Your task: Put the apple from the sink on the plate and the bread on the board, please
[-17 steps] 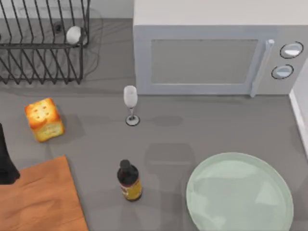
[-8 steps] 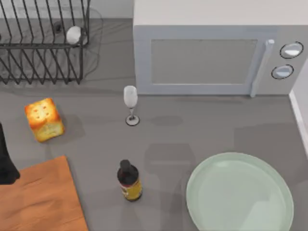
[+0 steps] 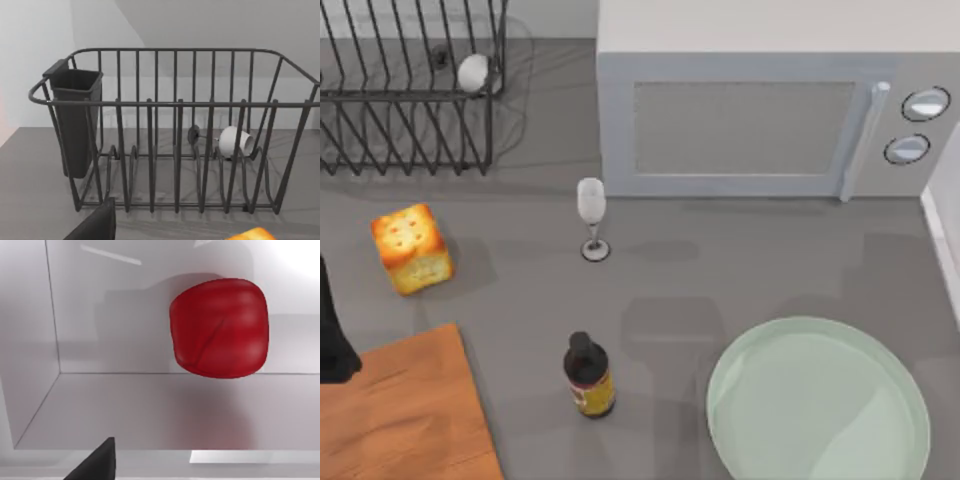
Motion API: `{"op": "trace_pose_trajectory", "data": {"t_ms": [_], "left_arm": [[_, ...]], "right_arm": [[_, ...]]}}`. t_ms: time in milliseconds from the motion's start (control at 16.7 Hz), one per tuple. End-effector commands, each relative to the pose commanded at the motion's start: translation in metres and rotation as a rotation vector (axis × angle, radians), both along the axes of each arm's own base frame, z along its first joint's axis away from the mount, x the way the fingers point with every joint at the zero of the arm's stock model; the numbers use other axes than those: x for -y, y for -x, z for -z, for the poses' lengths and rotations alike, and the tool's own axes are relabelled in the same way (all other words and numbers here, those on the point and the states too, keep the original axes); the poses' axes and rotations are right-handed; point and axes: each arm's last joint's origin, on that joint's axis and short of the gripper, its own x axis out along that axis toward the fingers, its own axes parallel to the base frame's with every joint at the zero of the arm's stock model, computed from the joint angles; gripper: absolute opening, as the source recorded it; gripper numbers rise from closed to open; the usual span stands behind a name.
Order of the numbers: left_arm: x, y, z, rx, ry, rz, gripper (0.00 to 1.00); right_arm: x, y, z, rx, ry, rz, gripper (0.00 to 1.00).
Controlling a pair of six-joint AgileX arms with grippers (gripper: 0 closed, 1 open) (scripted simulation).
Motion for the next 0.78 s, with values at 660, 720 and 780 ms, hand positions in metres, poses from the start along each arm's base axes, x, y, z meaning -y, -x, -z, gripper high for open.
{"op": "trace_pose_trajectory", "data": {"t_ms": [660, 720, 780], "left_arm": [[0.0, 0.0, 0.0, 0.0, 0.0, 0.0, 1.0], [0.0, 0.0, 0.0, 0.0, 0.0, 0.0, 1.0], [0.0, 0.0, 0.0, 0.0, 0.0, 0.0, 1.0]], "right_arm": [[0.002, -0.01, 0.079, -0.004, -0.001, -0.002, 1.0], [0.002, -0.01, 0.094, 0.003, 0.001, -0.002, 1.0], [0.002, -0.009, 0.109, 0.01, 0.003, -0.002, 1.0]]}}
